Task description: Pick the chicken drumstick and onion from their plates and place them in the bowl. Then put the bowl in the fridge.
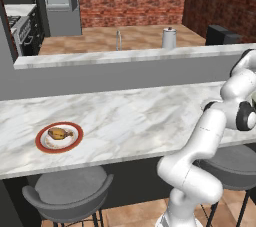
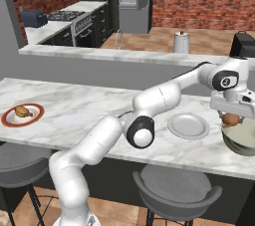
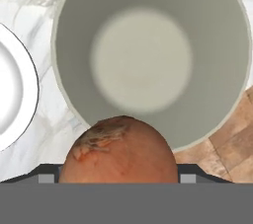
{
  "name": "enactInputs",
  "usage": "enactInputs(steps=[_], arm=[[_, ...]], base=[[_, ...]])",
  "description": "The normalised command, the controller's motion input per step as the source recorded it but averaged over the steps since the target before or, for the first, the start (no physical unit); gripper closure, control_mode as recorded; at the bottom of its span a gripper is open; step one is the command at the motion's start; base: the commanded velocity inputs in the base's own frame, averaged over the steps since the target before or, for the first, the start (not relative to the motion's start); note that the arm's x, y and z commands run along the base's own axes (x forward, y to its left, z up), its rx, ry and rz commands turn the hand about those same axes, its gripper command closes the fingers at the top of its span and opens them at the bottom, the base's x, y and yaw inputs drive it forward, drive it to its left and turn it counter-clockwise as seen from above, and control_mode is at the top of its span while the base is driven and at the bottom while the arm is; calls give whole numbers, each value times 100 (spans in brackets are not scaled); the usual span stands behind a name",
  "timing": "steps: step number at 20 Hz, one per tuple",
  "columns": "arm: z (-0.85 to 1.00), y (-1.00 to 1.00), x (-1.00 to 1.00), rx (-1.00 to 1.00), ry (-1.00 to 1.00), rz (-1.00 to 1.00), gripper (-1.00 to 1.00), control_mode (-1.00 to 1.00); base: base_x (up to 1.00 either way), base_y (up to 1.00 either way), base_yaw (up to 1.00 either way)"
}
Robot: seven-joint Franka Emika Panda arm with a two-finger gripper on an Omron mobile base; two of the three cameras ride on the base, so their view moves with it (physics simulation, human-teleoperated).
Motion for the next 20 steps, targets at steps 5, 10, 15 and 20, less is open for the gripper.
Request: enactInputs(steps=[5, 10, 15, 20], arm=[[-2, -12, 2, 10, 1, 4, 100, -100], [-7, -3, 0, 8, 0, 4, 100, -100], [-4, 0, 4, 5, 0, 4, 100, -100], [0, 0, 11, 2, 0, 4, 100, -100]], base=[[0, 0, 0], [0, 0, 0], [0, 0, 0], [0, 0, 0]])
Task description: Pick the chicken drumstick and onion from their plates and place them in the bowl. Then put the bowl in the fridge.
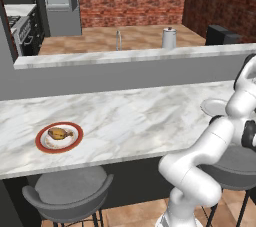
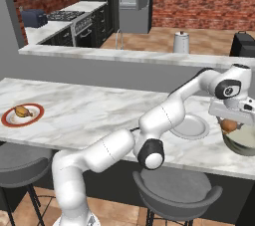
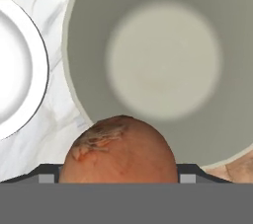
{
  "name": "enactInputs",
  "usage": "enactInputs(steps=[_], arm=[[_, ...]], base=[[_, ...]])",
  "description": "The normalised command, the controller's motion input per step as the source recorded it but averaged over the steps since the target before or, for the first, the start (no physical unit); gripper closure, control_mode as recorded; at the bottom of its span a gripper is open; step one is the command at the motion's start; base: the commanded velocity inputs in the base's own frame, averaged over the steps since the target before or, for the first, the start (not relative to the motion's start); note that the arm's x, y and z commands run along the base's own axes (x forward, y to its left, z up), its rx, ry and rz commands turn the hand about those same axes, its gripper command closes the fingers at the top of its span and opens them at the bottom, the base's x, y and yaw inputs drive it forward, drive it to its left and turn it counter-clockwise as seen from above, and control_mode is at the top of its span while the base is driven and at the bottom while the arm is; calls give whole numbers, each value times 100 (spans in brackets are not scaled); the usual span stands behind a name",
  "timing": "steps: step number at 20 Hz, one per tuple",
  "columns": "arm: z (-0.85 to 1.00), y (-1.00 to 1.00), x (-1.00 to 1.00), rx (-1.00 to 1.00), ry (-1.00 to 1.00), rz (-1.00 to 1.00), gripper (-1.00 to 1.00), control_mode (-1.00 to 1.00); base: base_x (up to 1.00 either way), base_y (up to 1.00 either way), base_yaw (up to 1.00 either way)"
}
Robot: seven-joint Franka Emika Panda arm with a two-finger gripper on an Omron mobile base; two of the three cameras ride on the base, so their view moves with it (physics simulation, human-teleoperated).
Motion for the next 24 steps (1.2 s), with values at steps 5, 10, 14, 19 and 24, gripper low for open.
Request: enactInputs(steps=[5, 10, 14, 19, 24], arm=[[0, -3, 13, 1, 0, 5, 100, -100], [0, -7, 13, 0, 4, 6, 100, -100], [0, -10, 13, 0, 7, 6, 100, -100], [0, -10, 6, 1, 10, 7, 100, -100], [0, -7, 1, 4, 12, 6, -100, -100]], base=[[0, 0, 0], [0, 0, 0], [0, 0, 0], [0, 0, 0], [0, 0, 0]])
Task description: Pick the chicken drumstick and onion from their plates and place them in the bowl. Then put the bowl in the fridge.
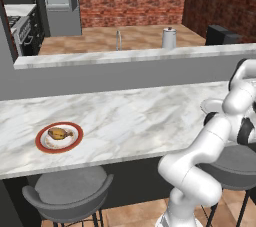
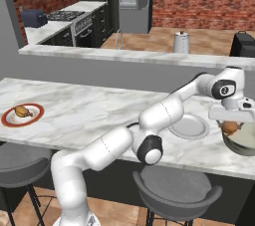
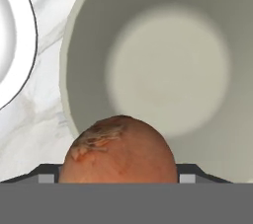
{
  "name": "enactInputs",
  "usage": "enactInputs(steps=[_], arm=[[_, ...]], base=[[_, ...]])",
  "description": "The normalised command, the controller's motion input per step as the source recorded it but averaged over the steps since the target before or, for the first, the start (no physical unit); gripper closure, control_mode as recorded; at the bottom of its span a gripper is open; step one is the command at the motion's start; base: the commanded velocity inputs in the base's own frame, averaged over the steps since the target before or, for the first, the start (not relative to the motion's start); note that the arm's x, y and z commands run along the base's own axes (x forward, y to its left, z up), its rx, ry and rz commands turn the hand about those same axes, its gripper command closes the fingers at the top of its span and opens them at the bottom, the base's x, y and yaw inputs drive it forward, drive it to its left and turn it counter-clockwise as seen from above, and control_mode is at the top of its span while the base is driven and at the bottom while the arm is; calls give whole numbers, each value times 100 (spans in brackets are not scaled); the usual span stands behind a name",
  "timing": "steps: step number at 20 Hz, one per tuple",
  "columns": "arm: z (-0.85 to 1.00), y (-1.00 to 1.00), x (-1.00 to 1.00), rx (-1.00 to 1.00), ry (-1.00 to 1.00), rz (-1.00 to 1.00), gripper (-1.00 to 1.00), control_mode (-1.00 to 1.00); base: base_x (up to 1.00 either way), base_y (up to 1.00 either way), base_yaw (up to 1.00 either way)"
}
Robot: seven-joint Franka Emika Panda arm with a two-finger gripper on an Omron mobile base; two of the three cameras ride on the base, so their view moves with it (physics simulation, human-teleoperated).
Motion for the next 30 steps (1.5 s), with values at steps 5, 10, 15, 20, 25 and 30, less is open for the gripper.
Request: enactInputs(steps=[5, 10, 15, 20, 25, 30], arm=[[0, -6, 4, 7, 12, 5, -100, -100], [4, -7, 1, 11, 8, 4, -100, -100], [10, -9, 0, 13, 3, 3, -100, -100], [21, -2, 3, 14, 0, 2, -100, -100], [33, 9, 6, 9, 0, 2, -100, -100], [39, 14, 10, 6, 0, 3, -100, -100]], base=[[0, 0, 0], [0, 0, 0], [0, 0, 0], [0, 0, 0], [0, 0, 0], [0, 0, 0]])
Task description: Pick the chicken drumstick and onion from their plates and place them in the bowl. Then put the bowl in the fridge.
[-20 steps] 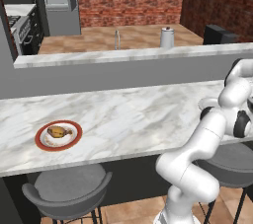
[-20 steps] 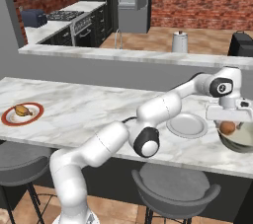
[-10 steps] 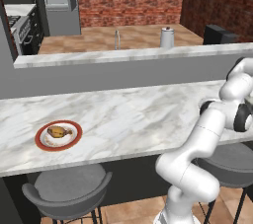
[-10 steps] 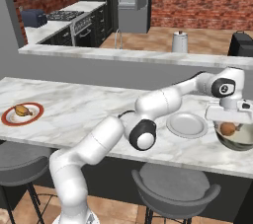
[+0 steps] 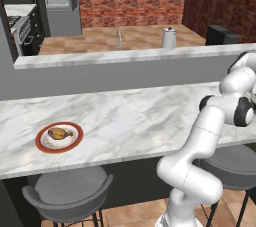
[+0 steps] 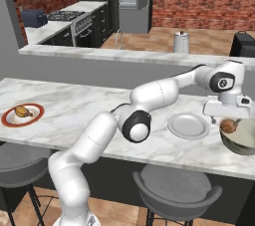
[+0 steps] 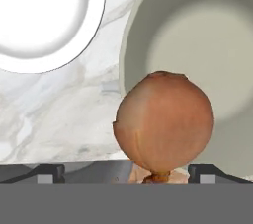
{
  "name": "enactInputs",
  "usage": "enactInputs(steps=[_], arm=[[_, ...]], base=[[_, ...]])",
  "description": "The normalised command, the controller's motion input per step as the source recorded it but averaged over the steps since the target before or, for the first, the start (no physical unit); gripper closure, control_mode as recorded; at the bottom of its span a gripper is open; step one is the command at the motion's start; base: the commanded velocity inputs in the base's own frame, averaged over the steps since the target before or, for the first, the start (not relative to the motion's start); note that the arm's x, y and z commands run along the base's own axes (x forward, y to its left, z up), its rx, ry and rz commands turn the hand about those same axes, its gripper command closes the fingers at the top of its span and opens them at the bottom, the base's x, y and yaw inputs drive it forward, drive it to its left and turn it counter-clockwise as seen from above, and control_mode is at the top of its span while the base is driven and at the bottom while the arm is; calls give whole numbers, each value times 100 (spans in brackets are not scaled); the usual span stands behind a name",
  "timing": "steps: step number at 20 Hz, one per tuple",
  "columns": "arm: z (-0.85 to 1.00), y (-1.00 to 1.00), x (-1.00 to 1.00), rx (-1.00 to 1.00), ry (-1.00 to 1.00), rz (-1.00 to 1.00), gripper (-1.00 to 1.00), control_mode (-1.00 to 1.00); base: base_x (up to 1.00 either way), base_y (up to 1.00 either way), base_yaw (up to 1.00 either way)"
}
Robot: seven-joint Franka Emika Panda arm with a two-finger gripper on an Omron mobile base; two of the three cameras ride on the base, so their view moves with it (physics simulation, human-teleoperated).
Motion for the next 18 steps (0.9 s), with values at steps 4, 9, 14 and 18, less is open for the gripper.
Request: enactInputs(steps=[4, 9, 14, 18], arm=[[43, 14, 1, 3, 0, 2, -100, -100], [33, 4, 8, 0, -1, 5, -100, -100], [38, 10, -15, 1, -2, 4, -100, -100], [18, 41, -46, 3, -5, -3, -100, -100]], base=[[0, 0, 0], [0, 0, 0], [0, 0, 0], [0, 0, 0]])
